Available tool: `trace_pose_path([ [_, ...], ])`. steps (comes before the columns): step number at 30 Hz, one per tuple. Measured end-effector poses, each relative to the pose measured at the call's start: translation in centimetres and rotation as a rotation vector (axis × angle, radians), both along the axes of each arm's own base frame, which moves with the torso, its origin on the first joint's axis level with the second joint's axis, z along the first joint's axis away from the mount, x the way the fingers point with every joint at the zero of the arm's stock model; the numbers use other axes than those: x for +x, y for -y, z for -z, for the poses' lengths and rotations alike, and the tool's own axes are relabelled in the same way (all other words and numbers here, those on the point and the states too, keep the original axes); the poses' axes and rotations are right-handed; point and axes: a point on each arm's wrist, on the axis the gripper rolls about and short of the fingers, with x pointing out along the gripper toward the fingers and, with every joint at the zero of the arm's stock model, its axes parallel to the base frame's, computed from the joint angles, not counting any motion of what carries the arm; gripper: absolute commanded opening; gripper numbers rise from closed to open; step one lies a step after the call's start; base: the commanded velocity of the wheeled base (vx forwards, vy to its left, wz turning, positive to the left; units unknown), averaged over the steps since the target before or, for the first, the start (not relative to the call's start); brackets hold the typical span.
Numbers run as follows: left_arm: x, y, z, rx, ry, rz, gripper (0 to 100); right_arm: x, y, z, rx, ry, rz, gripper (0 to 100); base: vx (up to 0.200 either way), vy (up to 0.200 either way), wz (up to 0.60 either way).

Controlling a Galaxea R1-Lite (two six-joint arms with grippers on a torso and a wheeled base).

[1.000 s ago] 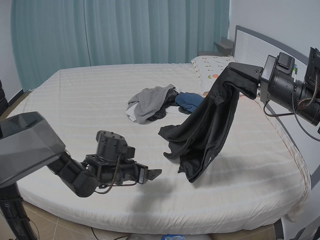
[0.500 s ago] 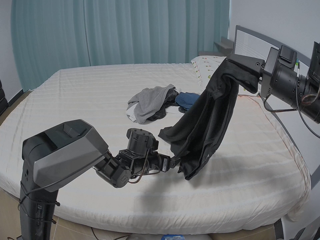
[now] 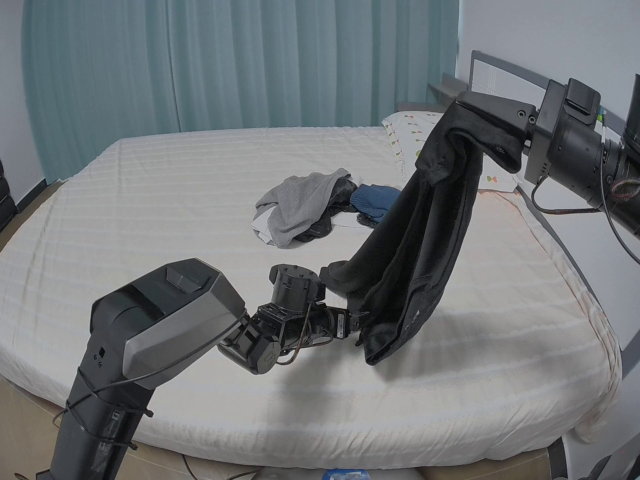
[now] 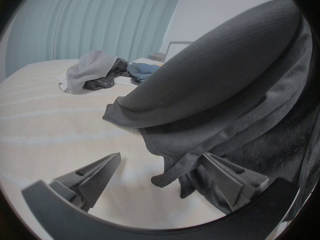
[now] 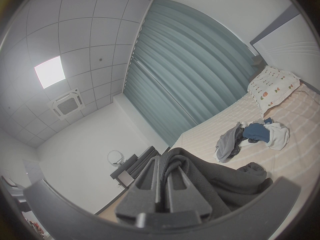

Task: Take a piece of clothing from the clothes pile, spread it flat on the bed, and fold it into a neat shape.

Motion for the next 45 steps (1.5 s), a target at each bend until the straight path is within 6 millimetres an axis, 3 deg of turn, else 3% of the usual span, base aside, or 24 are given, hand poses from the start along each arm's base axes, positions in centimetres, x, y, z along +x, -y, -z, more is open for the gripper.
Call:
trace_pose_path([
  [11, 0.2, 0.7, 0.1, -0.163, -0.116, -0.091, 0, 0.5, 0.4, 0.7, -0.011, -0.024, 0.021, 0, 0.000, 0.000, 0.00],
  [16, -0.7, -0.2, -1.3, -0.197, -0.157, -0.122, 0, 1.0, 1.0, 1.3, -0.020, -0.044, 0.047, 0, 0.000, 0.000, 0.00],
  [23, -2.3, -2.6, -6.8, -0.269, -0.150, -0.164, 0, 2.6, 1.9, 2.7, -0.047, -0.087, 0.101, 0, 0.000, 0.000, 0.00],
  [30, -4.4, -5.6, -14.3, -0.350, -0.148, -0.245, 0, 6.2, 2.8, 4.5, -0.093, -0.099, 0.192, 0, 0.000, 0.000, 0.00],
  [36, -5.6, -9.5, -20.7, -0.434, -0.062, -0.314, 0, 9.0, 3.1, 2.2, -0.056, 0.006, 0.279, 0, 0.000, 0.000, 0.00],
  [41, -6.9, -11.9, -23.5, -0.474, -0.006, -0.351, 0, 9.7, 3.2, 0.5, -0.026, 0.067, 0.316, 0, 0.000, 0.000, 0.00],
  [45, -7.9, -12.9, -24.1, -0.480, 0.001, -0.363, 0, 9.8, 3.0, 1.7, -0.038, 0.028, 0.322, 0, 0.000, 0.000, 0.00],
])
